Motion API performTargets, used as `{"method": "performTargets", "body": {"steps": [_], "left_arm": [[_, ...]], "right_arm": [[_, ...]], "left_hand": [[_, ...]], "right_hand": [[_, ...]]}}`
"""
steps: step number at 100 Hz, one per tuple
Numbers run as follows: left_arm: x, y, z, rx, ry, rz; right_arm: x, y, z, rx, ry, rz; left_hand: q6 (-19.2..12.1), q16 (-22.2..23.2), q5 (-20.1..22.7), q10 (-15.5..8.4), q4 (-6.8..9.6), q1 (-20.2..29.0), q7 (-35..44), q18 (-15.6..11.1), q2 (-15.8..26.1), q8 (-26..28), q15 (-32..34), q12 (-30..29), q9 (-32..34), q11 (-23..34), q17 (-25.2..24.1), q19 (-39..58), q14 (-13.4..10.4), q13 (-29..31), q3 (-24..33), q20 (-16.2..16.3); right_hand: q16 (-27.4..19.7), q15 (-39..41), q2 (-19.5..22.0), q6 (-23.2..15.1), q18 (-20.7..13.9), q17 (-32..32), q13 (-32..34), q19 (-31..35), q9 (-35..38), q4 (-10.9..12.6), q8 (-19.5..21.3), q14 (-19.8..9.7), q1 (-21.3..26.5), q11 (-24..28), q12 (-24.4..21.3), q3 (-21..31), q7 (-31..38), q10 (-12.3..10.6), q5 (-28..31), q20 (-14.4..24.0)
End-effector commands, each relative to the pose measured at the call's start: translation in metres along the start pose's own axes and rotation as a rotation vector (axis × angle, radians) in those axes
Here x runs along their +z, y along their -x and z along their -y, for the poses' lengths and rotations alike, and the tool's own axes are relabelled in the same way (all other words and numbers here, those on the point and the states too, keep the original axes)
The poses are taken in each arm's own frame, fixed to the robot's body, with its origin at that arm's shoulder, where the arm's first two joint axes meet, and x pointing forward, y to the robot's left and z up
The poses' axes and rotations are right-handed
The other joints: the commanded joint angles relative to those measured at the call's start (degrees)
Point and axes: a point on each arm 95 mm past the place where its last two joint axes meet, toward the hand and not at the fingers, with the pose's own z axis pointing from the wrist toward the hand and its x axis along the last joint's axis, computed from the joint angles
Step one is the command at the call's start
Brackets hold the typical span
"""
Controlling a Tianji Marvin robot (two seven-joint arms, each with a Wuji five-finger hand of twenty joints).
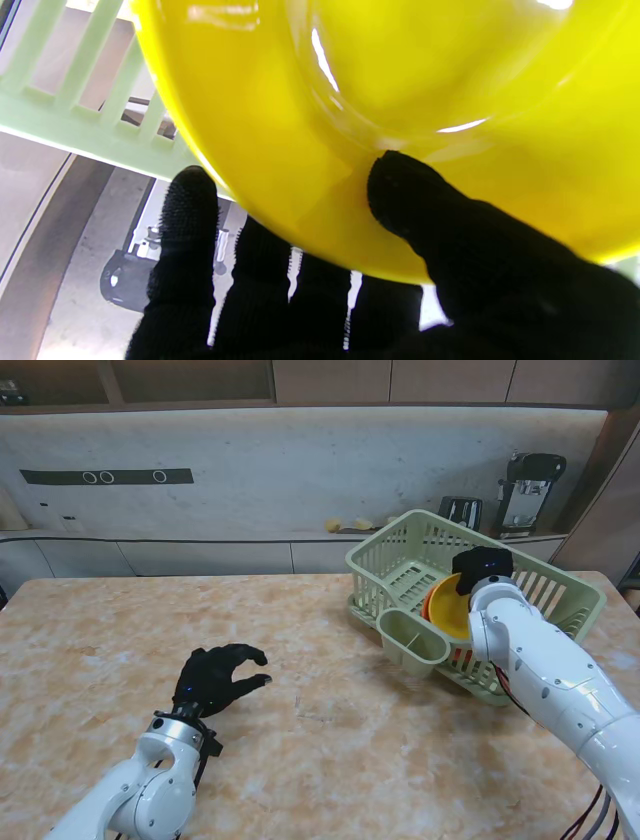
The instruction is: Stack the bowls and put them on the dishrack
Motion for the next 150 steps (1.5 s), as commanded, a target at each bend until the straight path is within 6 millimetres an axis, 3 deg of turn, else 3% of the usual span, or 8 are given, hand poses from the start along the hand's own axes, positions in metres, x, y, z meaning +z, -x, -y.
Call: {"method": "performTargets", "body": {"steps": [1, 16, 40, 64, 92, 124, 139, 150], "left_arm": [[-0.002, -0.002, 0.0, -0.006, 0.007, -0.002], [-0.002, -0.002, 0.0, -0.006, 0.007, -0.001], [-0.002, -0.002, 0.001, -0.007, 0.005, -0.002], [-0.002, -0.003, 0.0, -0.008, 0.007, -0.005], [-0.001, -0.003, 0.0, -0.008, 0.007, -0.004], [-0.001, -0.003, 0.0, -0.01, 0.007, -0.005], [-0.001, -0.003, 0.0, -0.011, 0.009, -0.008], [0.0, -0.004, 0.0, -0.012, 0.009, -0.008]], "right_arm": [[0.0, -0.007, 0.003, 0.007, -0.024, -0.013], [0.001, -0.011, 0.004, -0.002, -0.031, -0.028], [-0.001, -0.012, 0.0, -0.01, -0.019, -0.047], [-0.004, -0.011, -0.008, 0.004, 0.004, -0.054], [-0.008, -0.01, -0.016, 0.024, 0.022, -0.05], [-0.016, -0.01, -0.029, 0.053, 0.096, -0.07], [-0.023, -0.012, -0.037, 0.077, 0.141, -0.086], [-0.029, -0.013, -0.042, 0.085, 0.175, -0.102]], "left_hand": [[-0.5, 0.0, 1.2, 0.1, 1.53, 2.1, 0.8, 1.1, 1.3, 1.4, -0.2, 0.0, 1.3, -0.1, -0.5, 0.3, 0.5, 0.7, -0.7, 0.7], [-0.5, 0.1, 1.2, 0.1, 1.53, 2.1, 0.8, 1.2, 1.3, 1.5, -0.2, 0.0, 1.3, -0.1, -0.5, 0.3, 0.6, 0.8, -0.6, 0.7], [-0.6, 0.1, 1.2, 0.1, 1.53, 2.1, 0.9, 1.2, 1.3, 1.5, -0.2, 0.0, 1.3, -0.1, -0.5, 0.3, 0.6, 0.7, -0.7, 0.7], [-0.5, 0.0, 1.3, 0.0, 1.53, 2.1, 0.9, 1.1, 1.4, 1.5, -0.2, 0.0, 1.3, -0.1, -0.5, 0.3, 0.5, 0.7, -0.7, 0.7], [-0.5, 0.1, 1.3, 0.1, 1.53, 2.1, 0.9, 1.2, 1.3, 1.5, -0.2, 0.0, 1.3, -0.1, -0.5, 0.3, 0.6, 0.8, -0.6, 0.7], [-0.7, 0.1, 1.2, 0.0, 1.53, 2.1, 0.9, 1.2, 1.3, 1.4, -0.2, 0.0, 1.3, -0.1, -0.5, 0.3, 0.6, 0.8, -0.7, 0.7], [-0.5, 0.1, 1.3, 0.1, 1.54, 2.1, 0.9, 1.2, 1.4, 1.5, -0.2, 0.0, 1.3, -0.1, -0.6, 0.3, 0.6, 0.8, -0.6, 0.7], [-0.6, 0.1, 1.3, 0.1, 1.54, 2.1, 0.9, 1.2, 1.3, 1.5, -0.2, 0.0, 1.3, -0.1, -0.6, 0.3, 0.6, 0.8, -0.6, 0.7]], "right_hand": [[-1.3, -0.9, 0.4, -2.8, 0.0, -1.9, -2.3, -1.0, -2.0, 1.9, -1.1, 0.2, -1.7, -0.3, -1.4, 2.1, 4.0, -0.3, -0.6, -0.5], [-2.6, -3.5, 0.3, -0.9, 1.1, -6.6, -6.5, -3.1, -7.1, 2.0, -2.7, 1.5, -8.4, -0.7, -3.9, -0.6, 1.8, 0.8, -5.2, -0.4], [-4.1, -6.3, 6.8, 2.1, 2.6, -11.2, -10.6, -5.4, -11.2, 8.1, 2.3, 3.0, -18.6, -1.7, -6.3, -8.1, -6.4, 2.4, -6.8, 0.5], [-4.2, -7.0, 9.5, 2.6, 3.1, -12.5, -12.3, -5.6, -14.0, 8.2, 4.2, 3.5, -22.8, -2.4, -6.5, -13.1, -8.5, 3.2, -8.2, 0.7], [-4.2, -7.6, 11.2, 2.8, 3.6, -14.2, -13.8, -6.1, -15.6, 8.6, 5.1, 3.9, -23.5, -2.5, -6.4, -16.8, -9.8, 3.6, -9.1, 0.8], [-2.9, -5.3, 10.5, 1.0, 2.9, -12.2, -11.2, -4.6, -12.9, 9.1, 7.0, 3.5, -21.4, -0.8, -5.0, -16.6, -7.7, 2.1, -5.3, 1.5], [-2.0, -3.8, 5.3, -1.5, 2.7, -10.9, -9.7, -3.6, -10.3, 5.4, 4.2, 3.0, -19.0, 0.2, -3.0, -12.9, -1.5, 1.2, -3.1, 1.9], [-1.5, -2.8, 2.9, -3.0, 2.4, -9.7, -8.1, -3.2, -7.9, 4.4, 2.8, 2.6, -17.9, 1.0, -2.1, -11.3, 1.4, 0.8, -2.1, 2.0]]}}
